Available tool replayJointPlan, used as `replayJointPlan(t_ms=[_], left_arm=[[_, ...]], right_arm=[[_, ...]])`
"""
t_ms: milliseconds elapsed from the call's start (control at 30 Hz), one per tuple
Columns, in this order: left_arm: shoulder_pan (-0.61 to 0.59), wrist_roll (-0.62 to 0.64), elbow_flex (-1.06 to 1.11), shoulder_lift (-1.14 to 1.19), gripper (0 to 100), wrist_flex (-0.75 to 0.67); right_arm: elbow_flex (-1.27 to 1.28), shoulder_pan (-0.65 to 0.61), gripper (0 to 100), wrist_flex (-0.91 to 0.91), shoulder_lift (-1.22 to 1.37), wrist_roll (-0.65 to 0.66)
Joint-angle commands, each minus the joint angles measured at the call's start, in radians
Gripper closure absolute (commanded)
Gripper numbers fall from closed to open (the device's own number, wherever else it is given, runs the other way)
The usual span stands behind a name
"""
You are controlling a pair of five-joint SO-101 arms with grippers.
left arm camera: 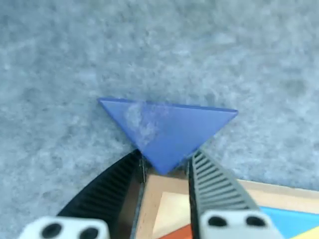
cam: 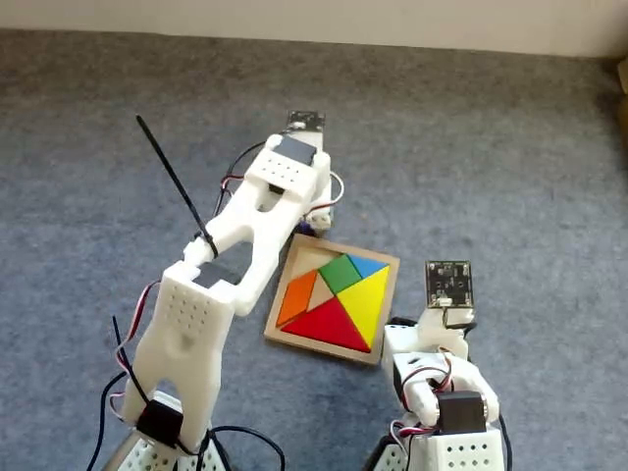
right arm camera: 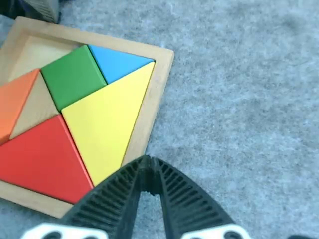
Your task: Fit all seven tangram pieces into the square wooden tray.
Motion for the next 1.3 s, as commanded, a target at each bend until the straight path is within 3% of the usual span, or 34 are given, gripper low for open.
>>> replayJointPlan(t_ms=[0, 333, 467, 667, 900, 1033, 1267], left_arm=[[-0.021, 0.003, -0.054, -0.005, 88, -0.025], [-0.076, 0.009, -0.056, -0.013, 87, -0.017], [-0.088, 0.012, -0.056, -0.013, 79, -0.017], [-0.116, 0.144, -0.110, -0.013, 71, 0.012], [-0.143, 0.158, -0.191, -0.008, 71, 0.094], [-0.163, 0.264, -0.193, -0.007, 71, 0.087], [-0.159, 0.132, -0.186, -0.002, 71, 0.006]], right_arm=[[0.088, 0.012, 99.5, 0.004, -0.016, -0.003], [0.088, 0.012, 99.5, 0.004, -0.016, -0.003], [0.088, 0.012, 99.5, 0.004, -0.016, -0.003], [0.088, 0.012, 99.5, 0.004, -0.016, -0.003], [0.088, 0.012, 99.5, 0.004, -0.016, -0.003], [0.088, 0.012, 99.5, 0.004, -0.016, -0.003], [0.088, 0.012, 99.5, 0.004, -0.016, -0.003]])
